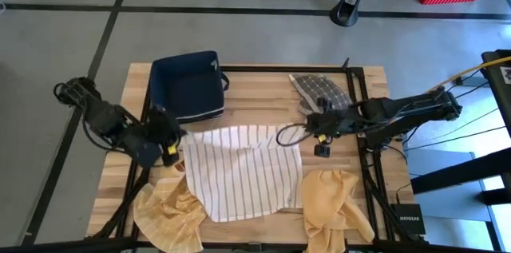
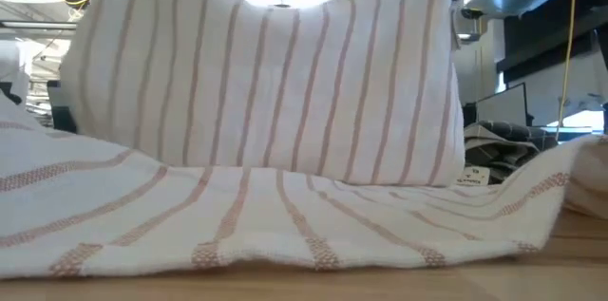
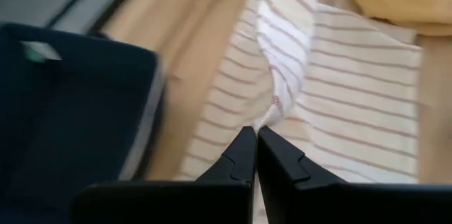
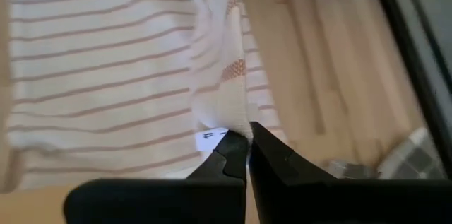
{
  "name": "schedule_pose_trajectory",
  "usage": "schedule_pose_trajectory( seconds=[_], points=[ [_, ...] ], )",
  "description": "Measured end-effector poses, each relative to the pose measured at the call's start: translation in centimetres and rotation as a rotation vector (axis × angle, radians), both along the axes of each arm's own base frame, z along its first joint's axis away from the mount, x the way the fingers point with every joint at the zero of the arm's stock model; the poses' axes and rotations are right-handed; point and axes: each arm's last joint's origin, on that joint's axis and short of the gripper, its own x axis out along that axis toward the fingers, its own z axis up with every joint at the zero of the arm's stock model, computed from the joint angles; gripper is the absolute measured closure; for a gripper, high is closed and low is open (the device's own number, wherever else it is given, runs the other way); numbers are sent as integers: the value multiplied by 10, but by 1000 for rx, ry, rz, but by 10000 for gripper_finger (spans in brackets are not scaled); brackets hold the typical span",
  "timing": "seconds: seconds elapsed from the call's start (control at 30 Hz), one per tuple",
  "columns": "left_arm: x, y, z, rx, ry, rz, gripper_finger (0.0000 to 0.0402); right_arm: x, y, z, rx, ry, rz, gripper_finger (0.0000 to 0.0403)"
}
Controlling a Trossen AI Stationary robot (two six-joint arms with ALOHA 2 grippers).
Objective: Fold towel
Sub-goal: Fold the white towel
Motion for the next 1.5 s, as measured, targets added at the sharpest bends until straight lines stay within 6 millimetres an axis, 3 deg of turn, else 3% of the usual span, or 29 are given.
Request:
schedule_pose_trajectory(
  seconds=[0.17,0.37,0.57,0.67,1.1,1.5],
  points=[
    [9,-26,-22,-77,-53,-73,402,-6,22,0,43,-7,52,395],
    [11,-50,-49,-122,7,-121,402,-13,44,-4,91,-4,99,395],
    [10,-62,-71,-136,67,-97,402,-16,58,-34,123,22,107,395],
    [8,-64,-78,-144,90,-87,402,-19,61,-51,131,48,97,395],
    [14,-73,-79,-238,71,-109,402,-16,70,-80,307,34,134,395],
    [26,-101,-116,-215,259,-151,402,-19,70,-106,408,78,148,395]
  ],
)
